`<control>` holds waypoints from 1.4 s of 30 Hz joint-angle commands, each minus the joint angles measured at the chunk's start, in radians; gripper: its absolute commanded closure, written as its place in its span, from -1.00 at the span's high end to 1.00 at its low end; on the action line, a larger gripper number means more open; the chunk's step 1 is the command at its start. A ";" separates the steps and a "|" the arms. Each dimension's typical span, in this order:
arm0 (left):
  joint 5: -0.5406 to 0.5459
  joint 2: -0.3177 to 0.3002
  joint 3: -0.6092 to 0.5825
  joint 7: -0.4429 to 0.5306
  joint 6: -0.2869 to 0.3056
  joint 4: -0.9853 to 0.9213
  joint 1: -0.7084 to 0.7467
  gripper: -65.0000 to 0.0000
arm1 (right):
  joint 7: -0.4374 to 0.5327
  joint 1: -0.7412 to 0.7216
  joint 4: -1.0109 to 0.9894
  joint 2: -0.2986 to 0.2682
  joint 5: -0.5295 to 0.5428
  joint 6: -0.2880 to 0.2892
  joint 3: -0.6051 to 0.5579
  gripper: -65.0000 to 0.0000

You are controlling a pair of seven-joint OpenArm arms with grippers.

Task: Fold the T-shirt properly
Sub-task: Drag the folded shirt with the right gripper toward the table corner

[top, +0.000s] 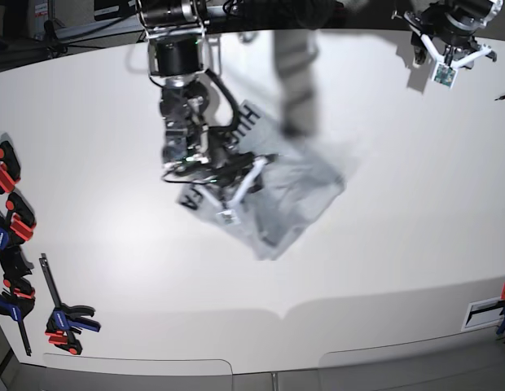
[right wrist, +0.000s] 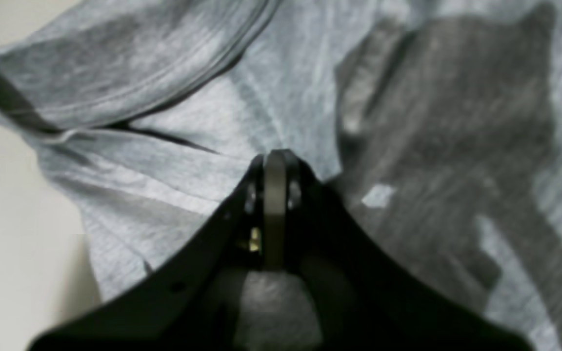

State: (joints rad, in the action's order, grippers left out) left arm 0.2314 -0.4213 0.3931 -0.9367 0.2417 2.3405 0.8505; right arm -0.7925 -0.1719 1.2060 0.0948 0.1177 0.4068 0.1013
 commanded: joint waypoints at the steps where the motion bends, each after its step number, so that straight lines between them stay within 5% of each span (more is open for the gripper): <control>1: -0.003 -0.009 0.006 0.022 -0.007 0.016 0.010 -0.34 | -0.053 0.000 -0.002 -0.018 -0.066 -0.037 0.058 -1.00; 7: 0.016 -0.030 0.006 0.026 -0.007 0.016 0.008 -0.34 | -0.052 0.003 -0.002 -0.130 0.015 -0.037 0.317 -1.00; 15: 0.042 -0.048 0.006 0.053 -0.007 0.016 -0.015 -0.34 | -0.082 0.009 -0.002 -0.264 0.149 -0.030 0.503 -1.00; 29: 0.076 -0.047 0.006 0.040 -0.006 0.016 -0.066 -0.34 | -0.158 0.013 0.034 -0.258 0.261 -0.022 0.549 -1.00; 42: 0.077 -0.070 0.006 0.048 -0.006 0.016 -0.072 -0.34 | -0.148 0.174 0.213 -0.258 0.371 -0.022 0.641 -1.00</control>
State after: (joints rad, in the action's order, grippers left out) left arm 0.3099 -0.4797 0.3931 -0.9127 0.2394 2.3405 0.7727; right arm -0.9451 0.0139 1.4021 -0.1493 0.4831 0.3920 0.7399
